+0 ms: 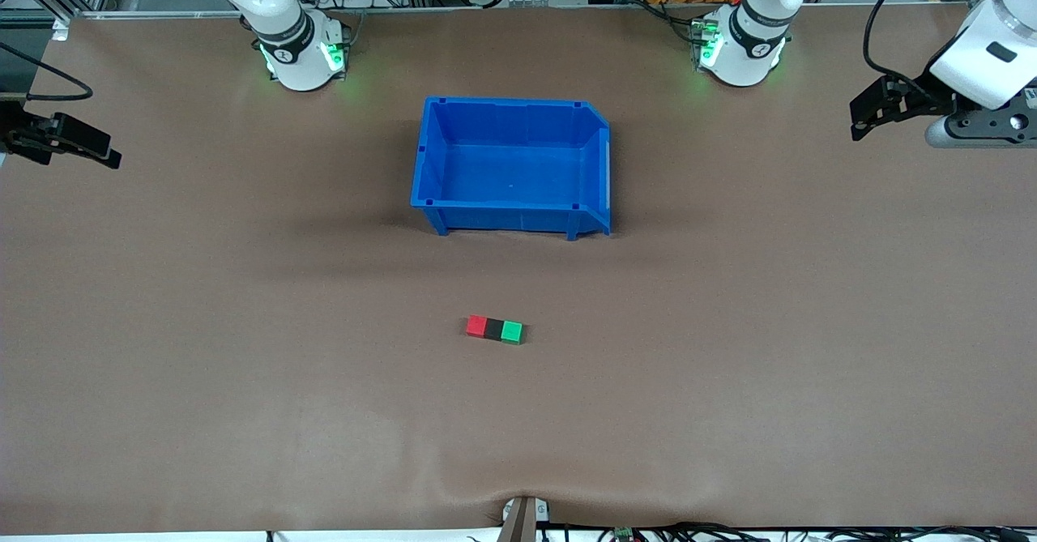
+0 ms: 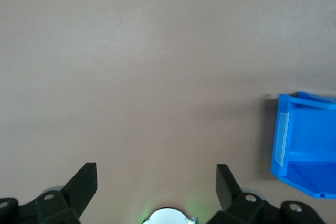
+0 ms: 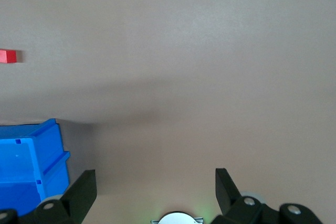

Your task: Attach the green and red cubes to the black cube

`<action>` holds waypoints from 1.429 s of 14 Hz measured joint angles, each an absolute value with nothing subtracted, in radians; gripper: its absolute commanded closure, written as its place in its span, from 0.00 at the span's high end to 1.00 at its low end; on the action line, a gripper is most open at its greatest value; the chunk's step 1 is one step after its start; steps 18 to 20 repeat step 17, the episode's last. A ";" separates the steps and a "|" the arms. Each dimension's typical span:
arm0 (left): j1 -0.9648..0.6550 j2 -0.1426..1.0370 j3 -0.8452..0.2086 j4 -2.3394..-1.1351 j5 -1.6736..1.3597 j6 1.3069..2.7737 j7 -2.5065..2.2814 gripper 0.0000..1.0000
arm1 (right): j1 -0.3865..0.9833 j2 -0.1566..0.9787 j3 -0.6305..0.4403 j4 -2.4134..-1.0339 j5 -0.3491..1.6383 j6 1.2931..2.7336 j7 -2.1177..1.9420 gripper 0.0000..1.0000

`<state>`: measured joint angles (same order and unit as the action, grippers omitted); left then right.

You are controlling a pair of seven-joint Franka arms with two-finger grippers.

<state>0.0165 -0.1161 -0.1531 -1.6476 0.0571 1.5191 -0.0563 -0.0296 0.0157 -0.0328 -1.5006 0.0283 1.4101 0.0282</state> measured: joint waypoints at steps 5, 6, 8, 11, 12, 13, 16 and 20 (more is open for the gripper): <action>0.016 -0.123 -0.129 -1.632 0.054 1.514 -0.050 1.00 | -0.030 0.016 -0.033 -1.500 0.028 1.410 0.028 1.00; 0.016 -0.123 -0.127 -1.629 0.054 1.514 -0.050 1.00 | -0.030 0.016 -0.033 -1.500 0.028 1.410 0.028 1.00; 0.016 -0.120 -0.124 -1.625 0.054 1.514 -0.050 1.00 | -0.030 0.016 -0.033 -1.500 0.028 1.410 0.028 1.00; 0.017 -0.108 -0.124 -1.614 0.043 1.505 -0.050 1.00 | -0.030 0.016 -0.033 -1.500 0.028 1.410 0.028 1.00; 0.017 -0.103 -0.123 -1.609 0.041 1.501 -0.053 1.00 | -0.030 0.016 -0.033 -1.500 0.028 1.410 0.028 1.00; 0.017 -0.099 -0.124 -1.606 0.041 1.495 -0.064 1.00 | -0.030 0.016 -0.033 -1.500 0.028 1.410 0.028 1.00; 0.017 -0.092 -0.124 -1.602 0.041 1.480 -0.103 1.00 | -0.030 0.016 -0.033 -1.500 0.028 1.409 0.028 1.00; 0.017 -0.091 -0.123 -1.600 0.041 1.479 -0.116 1.00 | -0.030 0.016 -0.033 -1.500 0.028 1.404 0.028 1.00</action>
